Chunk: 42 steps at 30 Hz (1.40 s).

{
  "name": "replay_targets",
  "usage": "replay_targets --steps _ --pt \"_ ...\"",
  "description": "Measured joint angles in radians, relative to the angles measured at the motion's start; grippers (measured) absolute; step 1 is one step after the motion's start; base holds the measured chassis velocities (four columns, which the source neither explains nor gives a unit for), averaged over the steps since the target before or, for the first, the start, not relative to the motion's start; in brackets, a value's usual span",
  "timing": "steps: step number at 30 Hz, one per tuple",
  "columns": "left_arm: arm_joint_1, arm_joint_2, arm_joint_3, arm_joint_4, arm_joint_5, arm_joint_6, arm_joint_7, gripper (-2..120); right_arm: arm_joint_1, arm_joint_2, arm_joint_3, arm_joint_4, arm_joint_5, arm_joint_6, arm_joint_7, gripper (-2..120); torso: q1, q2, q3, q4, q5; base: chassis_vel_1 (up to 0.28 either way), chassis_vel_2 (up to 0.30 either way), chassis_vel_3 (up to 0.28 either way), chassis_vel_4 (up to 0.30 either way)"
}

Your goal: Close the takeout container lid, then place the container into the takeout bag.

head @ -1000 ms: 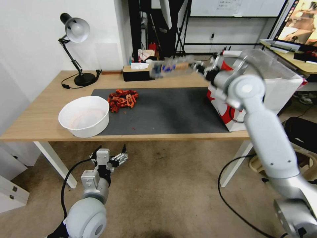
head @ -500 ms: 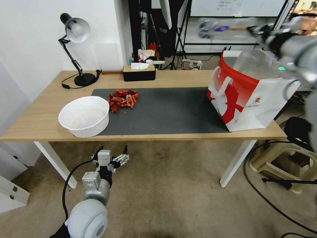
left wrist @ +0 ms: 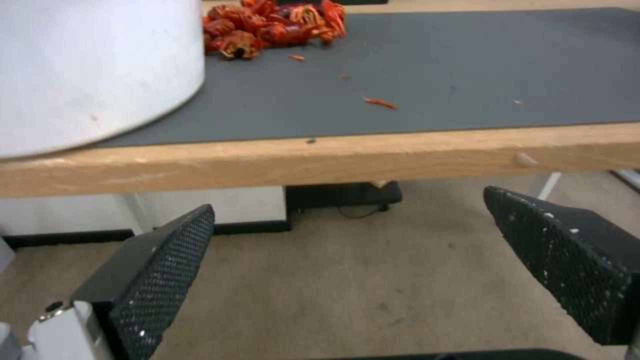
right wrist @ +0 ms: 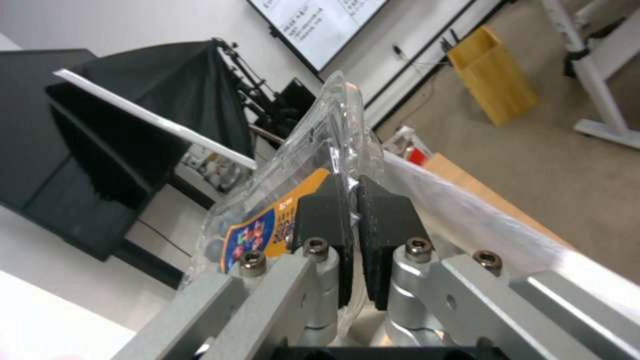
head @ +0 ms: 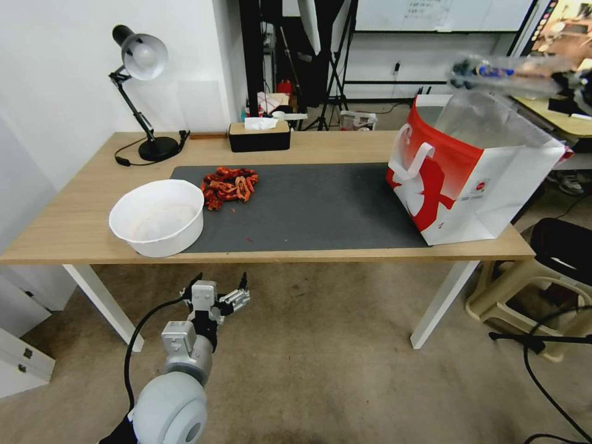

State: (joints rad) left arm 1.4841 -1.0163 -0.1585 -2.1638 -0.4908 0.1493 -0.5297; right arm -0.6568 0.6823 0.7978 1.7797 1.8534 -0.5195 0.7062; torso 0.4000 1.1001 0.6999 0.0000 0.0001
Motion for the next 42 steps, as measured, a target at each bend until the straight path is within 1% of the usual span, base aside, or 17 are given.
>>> replay_targets --steps 3,12,15,16,18,20,22,24,26,27,29,31,33,34,37,38,42 --pt "0.014 -0.009 0.003 -0.001 0.012 -0.001 0.007 100 -0.057 0.009 0.039 0.017 -0.003 -0.005 0.003 2 0.000 0.000 0.000 0.0000 0.0000 0.000 0.000 0.000 0.000" --pt "0.044 -0.020 0.005 -0.004 0.040 -0.007 0.028 100 -0.082 0.041 0.042 0.014 -0.013 -0.006 0.038 2 0.000 0.000 0.000 0.0001 -0.0003 0.000 0.000 0.000 0.000" --pt "0.071 -0.012 -0.001 -0.019 0.067 -0.021 0.058 100 -0.086 0.061 0.029 0.003 -0.022 -0.001 0.039 14 0.000 0.000 0.000 0.0002 0.0000 0.000 0.000 0.000 0.000" --pt "0.071 -0.012 -0.001 -0.019 0.067 -0.021 0.058 100 -0.086 0.061 0.029 0.003 -0.022 -0.001 0.039 14 0.000 0.000 0.000 0.0002 0.0000 0.000 0.000 0.000 0.000" --pt "0.082 -0.002 -0.004 -0.025 0.077 -0.024 0.065 100 -0.092 0.069 0.029 0.003 -0.028 -0.001 0.037 22 0.000 0.000 0.000 0.0004 -0.0002 0.000 0.000 0.000 0.000" --pt "0.082 -0.002 -0.004 -0.025 0.077 -0.024 0.065 100 -0.093 0.070 0.029 0.003 -0.029 -0.001 0.037 22 0.000 0.000 0.000 0.0004 -0.0002 0.000 0.000 0.000 0.000" --pt "0.077 0.004 -0.011 -0.024 0.077 -0.024 0.063 100 -0.101 0.077 0.022 0.001 -0.045 -0.002 0.028 38 0.000 0.000 0.000 -0.0003 -0.0003 0.000 0.000 0.000 0.000" --pt "0.077 0.005 -0.013 -0.024 0.075 -0.024 0.061 100 -0.101 0.079 0.017 -0.001 -0.050 -0.002 0.023 41 0.000 0.000 0.000 -0.0003 -0.0002 0.000 0.000 0.000 0.000" --pt "0.077 0.006 -0.016 -0.025 0.069 -0.024 0.057 100 -0.099 0.083 0.006 0.003 -0.067 -0.002 0.004 52 0.000 0.000 0.000 0.0002 -0.0001 0.000 0.000 0.000 0.000" --pt "0.077 0.006 -0.016 -0.025 0.069 -0.024 0.057 100 -0.099 0.083 0.006 0.003 -0.067 -0.002 0.004 52 0.000 0.000 0.000 0.0002 -0.0001 0.000 0.000 0.000 0.000" --pt "0.073 0.006 -0.020 -0.025 0.062 -0.024 0.056 100 -0.098 0.084 0.003 0.029 -0.075 0.001 -0.005 64 0.000 0.000 0.000 0.0001 -0.0003 0.000 0.000 0.000 0.000" --pt "0.072 0.006 -0.021 -0.025 0.062 -0.024 0.056 100 -0.098 0.084 0.003 0.034 -0.077 0.002 -0.006 65 0.000 0.000 0.000 0.0001 -0.0003 0.000 0.000 0.000 0.000" --pt "0.070 0.000 -0.021 -0.023 0.059 -0.028 0.057 100 -0.107 0.075 0.003 0.079 -0.082 0.009 -0.024 78 0.000 0.000 0.000 0.0001 -0.0003 0.000 0.000 0.000 0.000" --pt "0.070 0.000 -0.021 -0.023 0.059 -0.028 0.057 100 -0.107 0.075 0.003 0.079 -0.082 0.009 -0.024 78 0.000 0.000 0.000 0.0001 -0.0003 0.000 0.000 0.000 0.000" --pt "0.064 -0.008 -0.020 -0.016 0.058 -0.049 0.060 100 -0.153 0.060 0.006 0.152 -0.133 0.029 -0.100 93 0.000 0.000 0.000 0.0001 -0.0003 0.000 0.000 0.000 0.000" --pt "0.064 -0.008 -0.020 -0.016 0.058 -0.049 0.060 100 -0.153 0.060 0.006 0.152 -0.133 0.029 -0.100 93 0.000 0.000 0.000 0.0001 -0.0003 0.000 0.000 0.000 0.000" --pt "0.062 -0.014 -0.023 -0.006 0.058 -0.080 0.065 100 -0.256 0.052 0.017 0.252 -0.267 0.067 -0.234 106 0.000 0.000 0.000 0.0000 -0.0001 0.000 0.000 0.000 0.000"
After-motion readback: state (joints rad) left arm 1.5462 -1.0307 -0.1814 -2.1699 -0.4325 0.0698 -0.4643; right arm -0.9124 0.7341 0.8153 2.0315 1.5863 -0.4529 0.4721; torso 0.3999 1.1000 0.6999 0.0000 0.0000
